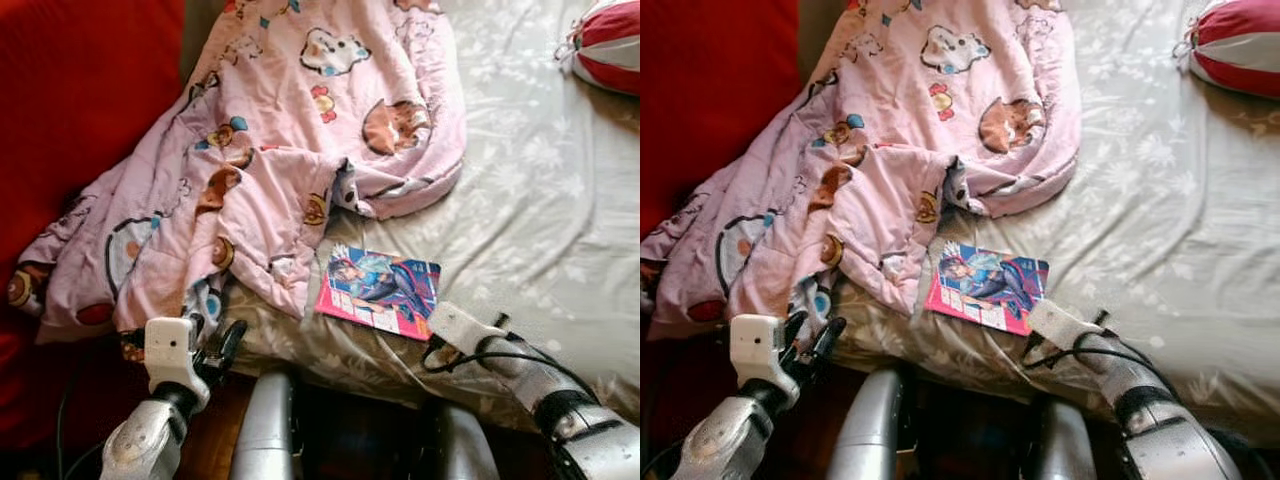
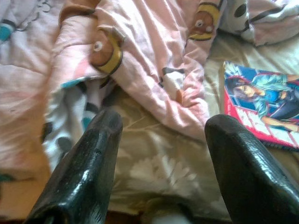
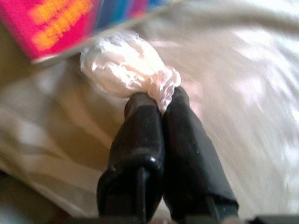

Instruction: Clean up the room

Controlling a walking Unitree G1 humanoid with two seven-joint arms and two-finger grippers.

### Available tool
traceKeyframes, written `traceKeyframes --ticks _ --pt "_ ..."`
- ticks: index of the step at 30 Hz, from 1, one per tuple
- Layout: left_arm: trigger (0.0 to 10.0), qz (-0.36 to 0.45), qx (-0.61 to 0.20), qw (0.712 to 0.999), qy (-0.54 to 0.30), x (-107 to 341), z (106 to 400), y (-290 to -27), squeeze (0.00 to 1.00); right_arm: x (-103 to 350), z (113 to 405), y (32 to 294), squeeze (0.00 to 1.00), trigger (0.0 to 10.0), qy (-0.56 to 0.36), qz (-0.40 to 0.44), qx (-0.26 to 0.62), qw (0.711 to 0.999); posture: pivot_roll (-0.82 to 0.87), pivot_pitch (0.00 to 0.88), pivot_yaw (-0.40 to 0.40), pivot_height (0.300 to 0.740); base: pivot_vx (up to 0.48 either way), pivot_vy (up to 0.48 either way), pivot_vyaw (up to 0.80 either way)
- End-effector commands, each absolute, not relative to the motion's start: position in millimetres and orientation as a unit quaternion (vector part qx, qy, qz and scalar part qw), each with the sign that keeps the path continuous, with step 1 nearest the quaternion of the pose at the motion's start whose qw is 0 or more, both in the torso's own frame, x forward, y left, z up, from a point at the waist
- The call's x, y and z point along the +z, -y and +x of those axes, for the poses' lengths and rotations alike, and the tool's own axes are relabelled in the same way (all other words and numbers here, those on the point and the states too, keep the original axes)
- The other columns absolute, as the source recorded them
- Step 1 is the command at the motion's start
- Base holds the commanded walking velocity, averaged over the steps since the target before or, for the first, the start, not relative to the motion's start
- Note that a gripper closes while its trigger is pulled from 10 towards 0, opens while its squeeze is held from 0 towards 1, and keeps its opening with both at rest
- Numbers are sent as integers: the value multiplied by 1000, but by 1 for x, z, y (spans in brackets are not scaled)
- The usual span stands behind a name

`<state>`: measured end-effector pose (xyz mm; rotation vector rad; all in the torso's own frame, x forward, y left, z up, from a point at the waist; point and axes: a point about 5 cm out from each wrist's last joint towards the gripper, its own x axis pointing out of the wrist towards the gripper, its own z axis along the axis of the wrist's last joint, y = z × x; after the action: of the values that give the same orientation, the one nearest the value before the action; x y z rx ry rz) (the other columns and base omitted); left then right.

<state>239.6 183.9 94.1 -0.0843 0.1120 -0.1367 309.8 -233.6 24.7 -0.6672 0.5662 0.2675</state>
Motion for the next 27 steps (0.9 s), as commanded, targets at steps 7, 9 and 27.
traceKeyframes --ticks 7,9,27 --pt "10000 -46 -66 993 -89 65 248 -182 0 4 266 252 0 3216 -210 -143 31 967 111 92 39 613 0 0 0" --pt "10000 -44 -67 992 -101 56 250 -183 0 0 242 249 0 10000 -162 -53 -12 985 83 73 42 613 0 0 0" --pt "10000 -55 -58 980 -183 -1 251 -182 0 -38 210 213 0 10000 -192 99 -127 968 42 0 40 618 0 0 0"
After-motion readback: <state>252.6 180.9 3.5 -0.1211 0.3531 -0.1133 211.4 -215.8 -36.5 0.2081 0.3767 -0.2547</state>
